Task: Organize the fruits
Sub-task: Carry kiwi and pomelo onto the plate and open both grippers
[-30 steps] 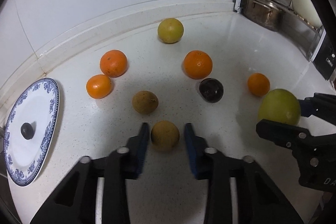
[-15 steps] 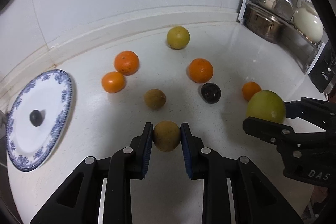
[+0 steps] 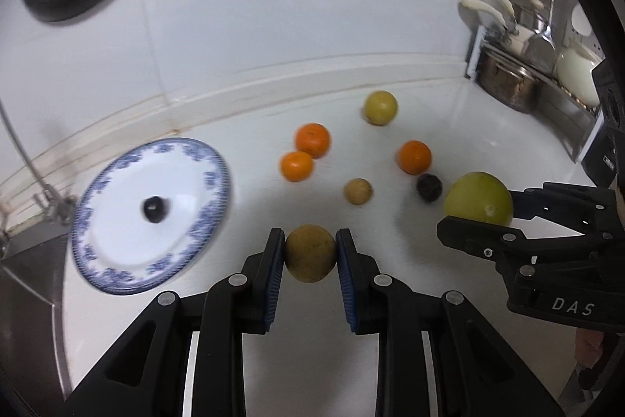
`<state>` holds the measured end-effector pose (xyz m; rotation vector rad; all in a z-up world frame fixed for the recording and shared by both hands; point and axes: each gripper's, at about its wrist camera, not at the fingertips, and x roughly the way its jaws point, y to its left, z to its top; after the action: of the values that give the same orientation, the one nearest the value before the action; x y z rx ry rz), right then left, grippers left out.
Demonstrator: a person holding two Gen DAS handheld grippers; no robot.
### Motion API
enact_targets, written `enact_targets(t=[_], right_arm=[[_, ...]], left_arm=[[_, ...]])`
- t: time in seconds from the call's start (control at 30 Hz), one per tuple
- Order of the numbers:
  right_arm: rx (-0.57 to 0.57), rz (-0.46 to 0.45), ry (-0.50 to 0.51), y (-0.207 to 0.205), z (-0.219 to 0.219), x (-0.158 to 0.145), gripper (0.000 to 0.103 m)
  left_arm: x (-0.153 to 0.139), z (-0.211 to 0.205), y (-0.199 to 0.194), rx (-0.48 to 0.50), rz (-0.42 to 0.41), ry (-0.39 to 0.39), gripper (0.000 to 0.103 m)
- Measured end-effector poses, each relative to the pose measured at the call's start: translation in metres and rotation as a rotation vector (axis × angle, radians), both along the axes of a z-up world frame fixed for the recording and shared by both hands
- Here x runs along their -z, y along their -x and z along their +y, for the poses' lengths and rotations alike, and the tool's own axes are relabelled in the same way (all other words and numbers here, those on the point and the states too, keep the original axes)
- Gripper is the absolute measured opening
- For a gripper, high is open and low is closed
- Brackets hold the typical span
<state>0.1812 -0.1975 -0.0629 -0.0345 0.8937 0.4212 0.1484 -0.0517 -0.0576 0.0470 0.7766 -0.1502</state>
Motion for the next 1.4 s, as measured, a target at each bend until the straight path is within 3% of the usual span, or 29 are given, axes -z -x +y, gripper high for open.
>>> enact_targets(t=[0.47, 0.87, 1.17, 1.4], right_arm=[[-0.120, -0.048, -0.026, 0.001, 0.070, -0.016, 0.050], [-0.229, -0.064, -0.032, -0.028, 0.137, -0.016, 0.050], [-0.285, -0.046, 0.029, -0.065, 0.179, 0.003, 0.050], [-0.293, -0.008, 0.070, -0.095, 0.201, 0.025, 0.050]], left_arm=[[-0.023, 0.067, 0.020, -0.122, -0.064, -0.007, 0.027], [-0.017, 0.124, 0.009, -0.214, -0.070, -0.032, 0.027], [0.007, 0.154, -0.021, -0.220, -0.013, -0.026, 0.027], [0.036, 0.172, -0.047, -0.224, 0.080, 0.002, 0.027]])
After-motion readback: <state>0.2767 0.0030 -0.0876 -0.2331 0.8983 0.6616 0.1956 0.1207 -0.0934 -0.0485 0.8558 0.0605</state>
